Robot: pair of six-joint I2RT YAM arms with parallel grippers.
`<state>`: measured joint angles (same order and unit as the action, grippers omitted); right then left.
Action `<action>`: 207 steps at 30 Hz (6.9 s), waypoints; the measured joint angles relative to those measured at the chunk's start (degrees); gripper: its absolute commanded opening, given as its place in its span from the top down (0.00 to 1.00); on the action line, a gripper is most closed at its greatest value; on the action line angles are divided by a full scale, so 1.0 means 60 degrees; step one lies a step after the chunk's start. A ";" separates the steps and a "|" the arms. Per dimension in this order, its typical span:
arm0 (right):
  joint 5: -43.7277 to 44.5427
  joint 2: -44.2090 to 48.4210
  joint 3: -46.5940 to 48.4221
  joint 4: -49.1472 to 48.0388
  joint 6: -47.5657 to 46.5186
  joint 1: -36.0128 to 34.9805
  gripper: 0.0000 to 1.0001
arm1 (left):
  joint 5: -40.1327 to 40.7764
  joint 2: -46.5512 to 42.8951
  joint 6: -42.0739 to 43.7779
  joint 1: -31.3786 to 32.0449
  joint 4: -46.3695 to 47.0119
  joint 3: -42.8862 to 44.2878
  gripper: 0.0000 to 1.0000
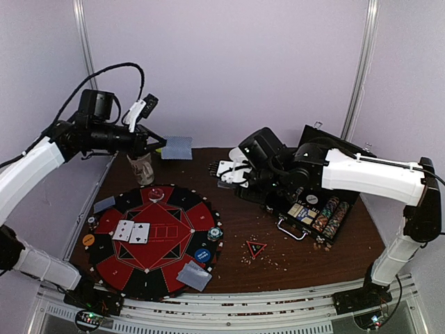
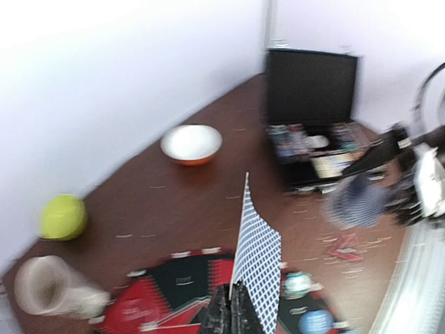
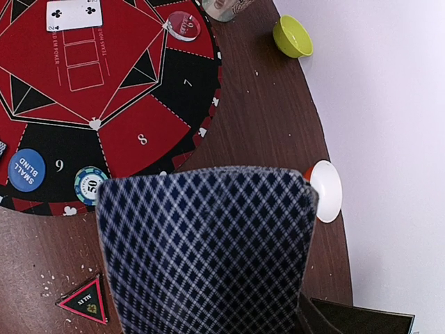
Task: Distribute texas hold em gaming equipment
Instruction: Flop the poker card into the community card area, then pick up the poker card from the face-down deck piles.
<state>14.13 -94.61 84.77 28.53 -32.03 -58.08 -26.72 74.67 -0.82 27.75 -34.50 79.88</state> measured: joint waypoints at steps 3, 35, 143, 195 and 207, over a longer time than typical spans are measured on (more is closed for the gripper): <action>0.0000 0.0055 0.0000 0.0000 0.0004 0.0000 0.55 | 0.2208 -0.1031 0.1388 -0.0025 0.0175 -0.0714 1.00; 0.0000 0.0095 0.0000 0.0018 0.0011 0.0000 0.56 | 0.8346 0.1628 0.5672 0.3982 0.2014 -0.6706 1.00; 0.0025 -0.0095 0.0382 0.0015 -0.0211 -0.0386 0.56 | -0.2710 0.1778 -0.6703 0.1519 0.7264 -0.3373 0.12; 0.0109 -0.0401 0.0543 0.0007 -0.0419 -0.0379 0.56 | -0.1381 0.2211 -0.3151 0.1632 0.2765 -0.1035 0.65; 0.0109 -0.0404 0.0543 0.0011 -0.0430 -0.0379 0.56 | -0.2014 0.2233 -0.3009 0.1632 0.2718 -0.1035 0.76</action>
<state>14.79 -97.03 88.03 28.60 -34.61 -60.36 -38.81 88.07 -18.87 37.54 -18.20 73.67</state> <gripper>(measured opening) 0.440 0.242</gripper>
